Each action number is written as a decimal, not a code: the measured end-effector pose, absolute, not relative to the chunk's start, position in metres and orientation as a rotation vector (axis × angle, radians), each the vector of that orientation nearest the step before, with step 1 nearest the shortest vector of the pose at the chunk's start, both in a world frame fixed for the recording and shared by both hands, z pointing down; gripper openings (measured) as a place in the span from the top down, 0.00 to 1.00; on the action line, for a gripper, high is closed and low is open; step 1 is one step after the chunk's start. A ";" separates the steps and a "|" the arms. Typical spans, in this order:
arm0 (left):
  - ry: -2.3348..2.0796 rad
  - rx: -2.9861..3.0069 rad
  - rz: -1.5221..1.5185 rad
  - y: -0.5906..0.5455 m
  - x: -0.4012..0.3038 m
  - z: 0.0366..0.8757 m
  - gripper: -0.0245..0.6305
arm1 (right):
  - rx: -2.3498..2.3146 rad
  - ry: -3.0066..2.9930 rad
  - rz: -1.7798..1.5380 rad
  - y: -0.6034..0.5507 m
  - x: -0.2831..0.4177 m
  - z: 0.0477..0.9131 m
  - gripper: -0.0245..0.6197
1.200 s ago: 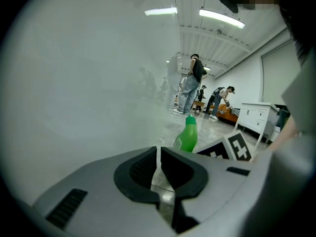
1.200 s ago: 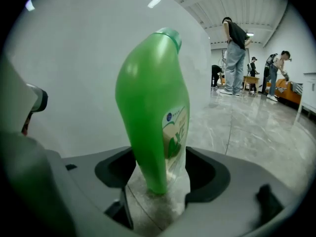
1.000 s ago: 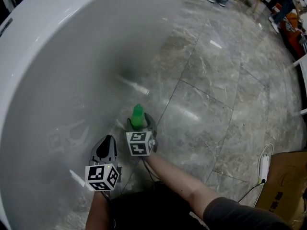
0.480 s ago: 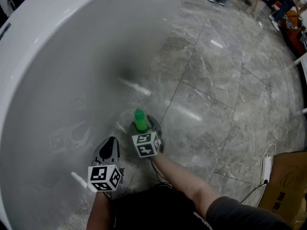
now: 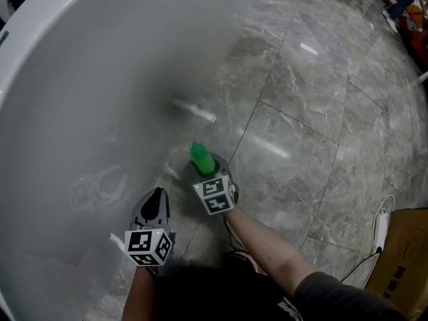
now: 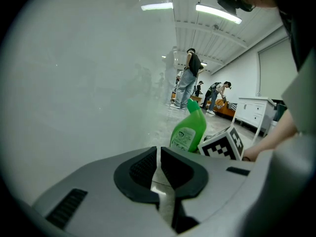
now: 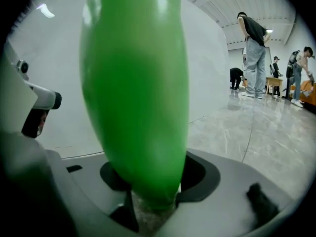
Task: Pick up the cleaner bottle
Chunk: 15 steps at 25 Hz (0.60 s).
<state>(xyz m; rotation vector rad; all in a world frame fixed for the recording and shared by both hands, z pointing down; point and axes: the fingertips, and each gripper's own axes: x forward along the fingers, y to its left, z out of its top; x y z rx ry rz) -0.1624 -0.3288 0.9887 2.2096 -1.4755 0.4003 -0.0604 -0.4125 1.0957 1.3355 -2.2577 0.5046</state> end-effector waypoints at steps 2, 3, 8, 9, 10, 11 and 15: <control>-1.467 2.192 0.419 -0.325 -0.161 0.995 0.91 | 1.310 -2.272 0.586 -0.412 -0.058 1.097 0.63; -1.462 2.189 0.424 -0.323 -0.159 0.997 0.91 | 1.308 -2.278 0.649 -0.413 -0.055 1.097 0.63; -1.434 2.215 0.429 -0.324 -0.146 0.996 0.91 | 1.443 -2.278 0.958 -0.425 -0.032 1.099 0.64; -1.428 2.222 0.430 -0.324 -0.143 0.995 0.91 | 1.457 -2.277 1.010 -0.426 -0.029 1.099 0.64; -1.422 2.229 0.431 -0.324 -0.141 0.994 0.91 | 1.462 -2.278 1.051 -0.426 -0.027 1.098 0.64; -1.417 2.234 0.432 -0.324 -0.139 0.993 0.91 | 1.459 -2.281 1.086 -0.426 -0.026 1.098 0.64; -1.404 2.251 0.440 -0.323 -0.137 0.989 0.91 | 1.440 -2.295 1.224 -0.419 -0.025 1.096 0.64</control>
